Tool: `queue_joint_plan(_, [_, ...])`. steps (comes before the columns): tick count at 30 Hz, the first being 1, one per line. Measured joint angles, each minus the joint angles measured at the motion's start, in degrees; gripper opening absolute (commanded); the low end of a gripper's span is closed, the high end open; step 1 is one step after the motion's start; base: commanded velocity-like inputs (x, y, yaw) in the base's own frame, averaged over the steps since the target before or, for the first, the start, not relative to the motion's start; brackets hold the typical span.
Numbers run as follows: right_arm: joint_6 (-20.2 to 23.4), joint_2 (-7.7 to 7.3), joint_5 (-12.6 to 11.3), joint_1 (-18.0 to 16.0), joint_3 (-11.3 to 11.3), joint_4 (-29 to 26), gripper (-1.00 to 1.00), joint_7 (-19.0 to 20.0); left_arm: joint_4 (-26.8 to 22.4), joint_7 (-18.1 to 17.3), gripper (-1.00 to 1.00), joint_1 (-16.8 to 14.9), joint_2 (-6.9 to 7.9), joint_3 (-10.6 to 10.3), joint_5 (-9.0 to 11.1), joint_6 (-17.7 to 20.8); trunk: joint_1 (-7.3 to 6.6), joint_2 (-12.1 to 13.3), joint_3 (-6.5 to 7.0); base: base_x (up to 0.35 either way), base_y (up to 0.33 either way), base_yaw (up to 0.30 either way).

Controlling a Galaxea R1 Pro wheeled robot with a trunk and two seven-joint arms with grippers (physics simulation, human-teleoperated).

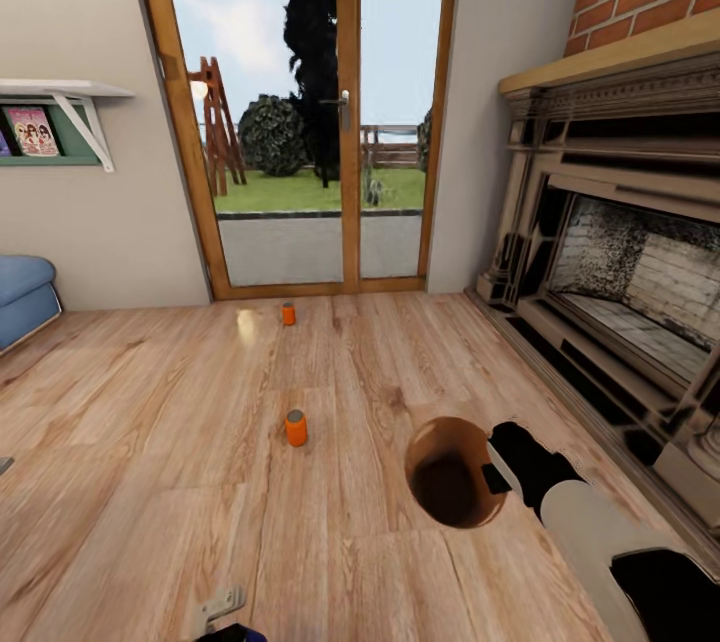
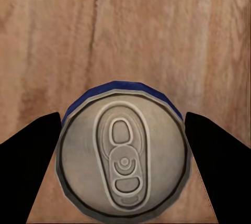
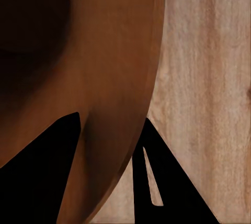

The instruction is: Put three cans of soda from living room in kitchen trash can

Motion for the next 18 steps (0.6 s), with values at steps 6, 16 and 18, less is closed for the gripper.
queue_joint_plan(6, [-1.82, 1.94, 0.19, 0.00, 0.06, 2.36, -1.00, 0.00, -1.91, -1.93, -1.00, 1.96, 0.00, 0.00, 1.91, 1.95, 0.00, 0.00, 0.00, 0.000, 0.000, 0.000])
queue_joint_plan(16, [0.09, 2.28, -0.15, 1.78, -0.03, 3.96, -1.00, 2.04, -4.64, -2.33, -1.00, 1.29, -0.84, -0.32, 1.34, 3.30, 0.00, 0.00, 0.00, 0.000, 0.000, 0.000])
queue_joint_plan(18, [0.78, 1.61, 1.18, 2.52, 0.03, 3.50, -1.00, 2.68, -4.04, -1.70, -1.00, 0.65, -1.48, -0.37, 0.77, 2.68, 0.00, 0.00, 0.00, 0.000, 0.000, 0.000])
